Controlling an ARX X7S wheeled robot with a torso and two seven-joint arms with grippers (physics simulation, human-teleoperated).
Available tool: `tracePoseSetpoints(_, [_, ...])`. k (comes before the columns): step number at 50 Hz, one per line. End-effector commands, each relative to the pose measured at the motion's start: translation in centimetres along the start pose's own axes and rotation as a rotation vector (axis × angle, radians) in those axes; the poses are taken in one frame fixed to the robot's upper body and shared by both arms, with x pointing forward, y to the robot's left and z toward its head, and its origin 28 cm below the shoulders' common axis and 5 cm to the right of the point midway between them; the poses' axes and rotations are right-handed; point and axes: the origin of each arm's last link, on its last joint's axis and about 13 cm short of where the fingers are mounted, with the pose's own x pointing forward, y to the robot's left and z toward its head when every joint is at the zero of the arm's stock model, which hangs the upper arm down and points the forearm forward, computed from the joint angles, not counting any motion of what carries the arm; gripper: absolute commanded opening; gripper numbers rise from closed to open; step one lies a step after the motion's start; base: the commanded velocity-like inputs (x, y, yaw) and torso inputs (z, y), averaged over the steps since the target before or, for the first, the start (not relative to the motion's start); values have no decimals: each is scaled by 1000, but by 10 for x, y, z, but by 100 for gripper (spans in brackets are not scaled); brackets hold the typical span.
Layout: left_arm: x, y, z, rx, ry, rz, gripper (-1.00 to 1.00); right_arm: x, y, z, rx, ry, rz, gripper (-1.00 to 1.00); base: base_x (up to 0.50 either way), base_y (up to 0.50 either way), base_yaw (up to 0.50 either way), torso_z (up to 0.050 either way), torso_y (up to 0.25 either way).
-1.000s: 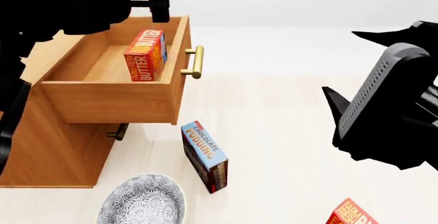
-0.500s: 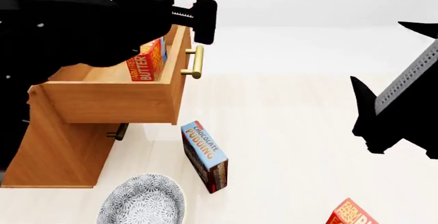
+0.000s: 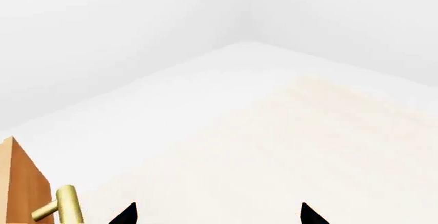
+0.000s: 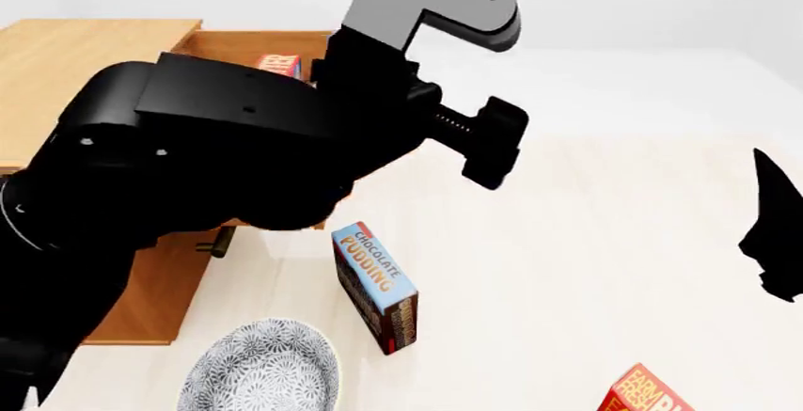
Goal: Put the butter at the front in the top drawer of the cabinet and close it.
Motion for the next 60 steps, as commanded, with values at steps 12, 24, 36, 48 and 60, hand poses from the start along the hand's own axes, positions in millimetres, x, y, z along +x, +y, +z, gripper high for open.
tracePoseSetpoints(12, [9,-43,-54,127,77,-127,100,-10,2,-5,16,73,-19,100,0,0,0,0,0])
tracePoseSetpoints(24, [26,-38,-74,74,133,-105,100,-11,3,-4,18,69,-9,100,0,0,0,0,0])
tracePoseSetpoints(36, [48,-25,-92,30,181,-49,100,-10,8,-5,26,70,2,100,0,0,0,0,0])
tracePoseSetpoints(48, [59,-11,-105,9,202,20,100,-6,12,-7,31,64,18,100,0,0,0,0,0])
tracePoseSetpoints(60, [65,12,-110,-6,211,92,100,-8,12,-6,27,64,24,100,0,0,0,0,0])
